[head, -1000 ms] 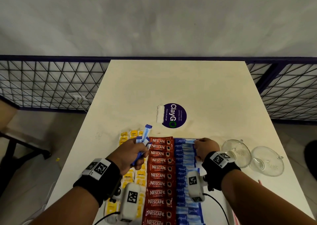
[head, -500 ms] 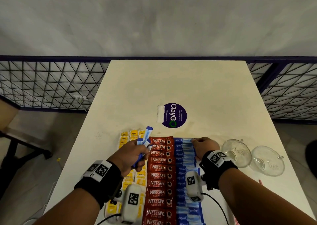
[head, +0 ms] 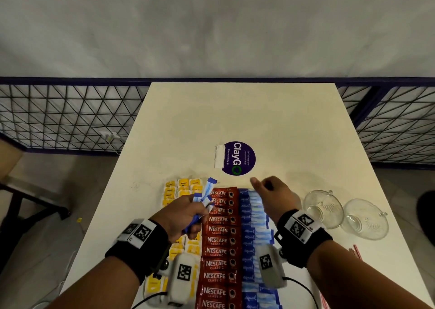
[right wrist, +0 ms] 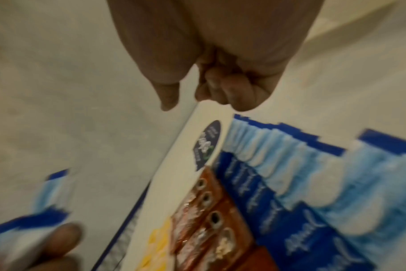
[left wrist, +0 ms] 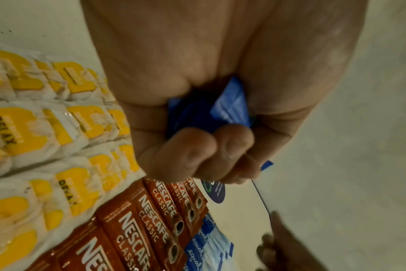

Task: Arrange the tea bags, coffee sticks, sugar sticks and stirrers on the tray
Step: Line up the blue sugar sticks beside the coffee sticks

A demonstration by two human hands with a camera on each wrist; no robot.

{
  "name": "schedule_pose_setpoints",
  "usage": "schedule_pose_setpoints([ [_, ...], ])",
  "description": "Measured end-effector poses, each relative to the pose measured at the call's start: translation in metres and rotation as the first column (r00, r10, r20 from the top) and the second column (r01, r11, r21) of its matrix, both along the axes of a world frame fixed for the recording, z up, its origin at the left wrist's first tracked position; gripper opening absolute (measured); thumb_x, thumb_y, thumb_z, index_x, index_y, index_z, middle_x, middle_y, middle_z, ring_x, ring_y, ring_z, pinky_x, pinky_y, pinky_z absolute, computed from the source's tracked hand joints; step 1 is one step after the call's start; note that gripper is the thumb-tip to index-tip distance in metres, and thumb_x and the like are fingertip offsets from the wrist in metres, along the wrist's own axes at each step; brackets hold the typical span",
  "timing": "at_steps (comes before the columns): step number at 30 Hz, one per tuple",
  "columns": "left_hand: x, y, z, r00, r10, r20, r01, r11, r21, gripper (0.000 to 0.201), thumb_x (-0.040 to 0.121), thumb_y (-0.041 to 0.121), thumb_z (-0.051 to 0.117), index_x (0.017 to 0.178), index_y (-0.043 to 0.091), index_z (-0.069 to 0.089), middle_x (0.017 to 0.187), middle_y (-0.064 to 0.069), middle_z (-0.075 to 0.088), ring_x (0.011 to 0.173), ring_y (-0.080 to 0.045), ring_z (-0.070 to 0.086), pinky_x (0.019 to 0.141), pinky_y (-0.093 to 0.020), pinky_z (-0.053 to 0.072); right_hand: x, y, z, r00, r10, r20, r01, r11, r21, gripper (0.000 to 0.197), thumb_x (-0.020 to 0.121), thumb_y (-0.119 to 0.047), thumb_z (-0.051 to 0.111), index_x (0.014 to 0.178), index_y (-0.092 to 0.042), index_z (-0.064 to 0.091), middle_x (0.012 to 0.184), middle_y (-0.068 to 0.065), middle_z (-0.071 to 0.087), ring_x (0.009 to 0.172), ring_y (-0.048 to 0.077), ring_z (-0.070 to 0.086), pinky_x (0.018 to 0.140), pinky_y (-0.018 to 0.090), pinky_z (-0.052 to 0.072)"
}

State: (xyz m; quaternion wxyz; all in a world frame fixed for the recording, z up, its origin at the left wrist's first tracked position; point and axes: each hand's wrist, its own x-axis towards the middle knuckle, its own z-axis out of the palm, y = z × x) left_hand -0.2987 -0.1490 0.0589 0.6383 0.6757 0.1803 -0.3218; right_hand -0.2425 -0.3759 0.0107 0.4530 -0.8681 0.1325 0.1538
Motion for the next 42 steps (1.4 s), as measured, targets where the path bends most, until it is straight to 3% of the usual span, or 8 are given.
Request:
schedule_pose_setpoints([
  [4, 0.005, -0.009, 0.005, 0.994, -0.103, -0.036, 0.102, 0.995, -0.008, 0.013, 0.091, -0.001, 0.043, 0.083, 0.006, 0.050, 0.060, -0.007, 0.050, 0.041, -0.016, 0.034, 0.045, -0.024, 0.029, -0.008, 0.021, 0.029, 0.961, 0.252, 0.113, -0.276, 0.879, 0.389, 0.014, 0.088, -0.038, 0.064, 0.099, -0.029, 0.064, 0.085, -0.009, 0.061, 0.053, -0.004, 0.053, 0.060, 0.023, 0.044],
  [10, 0.010, -0.016, 0.010, 0.988, -0.151, -0.034, 0.151, 0.988, -0.015, 0.010, 0.091, -0.002, 0.044, 0.090, 0.003, 0.053, 0.060, -0.007, 0.054, 0.038, -0.015, 0.034, 0.042, -0.023, 0.031, -0.009, 0.014, 0.033, 0.986, 0.148, 0.082, -0.169, 0.875, 0.454, 0.014, 0.093, -0.016, 0.058, 0.081, -0.014, 0.064, 0.055, -0.008, 0.052, 0.047, 0.012, 0.041, 0.054, 0.029, 0.038],
  [14, 0.010, -0.019, 0.010, 0.977, -0.208, -0.050, 0.208, 0.978, -0.019, 0.009, 0.090, -0.001, 0.045, 0.090, 0.002, 0.054, 0.060, -0.007, 0.052, 0.039, -0.015, 0.033, 0.043, -0.025, 0.030, -0.012, 0.013, 0.034, 0.980, 0.145, 0.134, -0.192, 0.855, 0.482, 0.012, 0.085, -0.026, 0.069, 0.090, -0.017, 0.062, 0.073, -0.008, 0.058, 0.052, 0.012, 0.046, 0.055, 0.029, 0.041],
  [17, 0.012, -0.026, 0.012, 0.970, -0.239, -0.046, 0.237, 0.971, -0.039, 0.008, 0.090, -0.001, 0.048, 0.092, 0.003, 0.055, 0.062, -0.008, 0.056, 0.040, -0.016, 0.036, 0.042, -0.024, 0.032, -0.014, 0.018, 0.035, 0.962, 0.223, 0.158, -0.269, 0.870, 0.414, 0.014, 0.080, -0.028, 0.075, 0.080, -0.021, 0.063, 0.072, -0.004, 0.060, 0.055, 0.012, 0.048, 0.057, 0.030, 0.043],
  [23, 0.010, -0.026, 0.009, 0.981, -0.194, -0.029, 0.192, 0.980, -0.043, 0.010, 0.094, 0.002, 0.049, 0.101, 0.004, 0.056, 0.064, -0.007, 0.057, 0.041, -0.016, 0.038, 0.041, -0.024, 0.034, -0.009, 0.014, 0.035, 0.986, 0.128, 0.105, -0.161, 0.894, 0.419, 0.016, 0.089, -0.024, 0.065, 0.076, -0.017, 0.069, 0.052, 0.004, 0.052, 0.046, 0.016, 0.042, 0.053, 0.028, 0.038],
  [28, 0.006, -0.014, 0.003, 0.986, -0.158, -0.046, 0.158, 0.987, 0.001, 0.009, 0.093, 0.001, 0.046, 0.091, 0.003, 0.055, 0.063, -0.007, 0.055, 0.041, -0.016, 0.037, 0.042, -0.025, 0.032, -0.004, -0.001, 0.024, 0.984, -0.174, -0.030, 0.155, 0.772, 0.616, 0.014, 0.091, -0.015, 0.062, 0.079, -0.011, 0.067, 0.073, 0.013, 0.062, 0.048, 0.020, 0.042, 0.052, 0.031, 0.038],
  [36, 0.004, 0.001, -0.009, 0.994, -0.087, -0.064, 0.095, 0.987, 0.130, 0.008, 0.094, 0.004, 0.047, 0.087, 0.001, 0.051, 0.076, -0.017, 0.046, 0.040, -0.016, 0.037, 0.043, -0.025, 0.032, -0.010, -0.028, -0.018, 0.937, -0.222, -0.269, 0.310, 0.884, 0.350, 0.020, 0.091, -0.008, 0.057, 0.071, -0.006, 0.062, 0.072, 0.011, 0.067, 0.038, 0.016, 0.040, 0.045, 0.023, 0.035],
  [42, 0.002, 0.003, -0.009, 0.994, -0.090, -0.068, 0.098, 0.988, 0.120, 0.004, 0.094, 0.004, 0.047, 0.092, 0.001, 0.049, 0.069, -0.011, 0.052, 0.041, -0.016, 0.037, 0.043, -0.025, 0.032, -0.006, -0.026, -0.043, 0.936, -0.147, -0.319, 0.221, 0.953, 0.208, 0.027, 0.086, -0.023, 0.067, 0.059, -0.020, 0.066, 0.057, 0.000, 0.057, 0.050, 0.020, 0.045, 0.059, 0.031, 0.040],
])
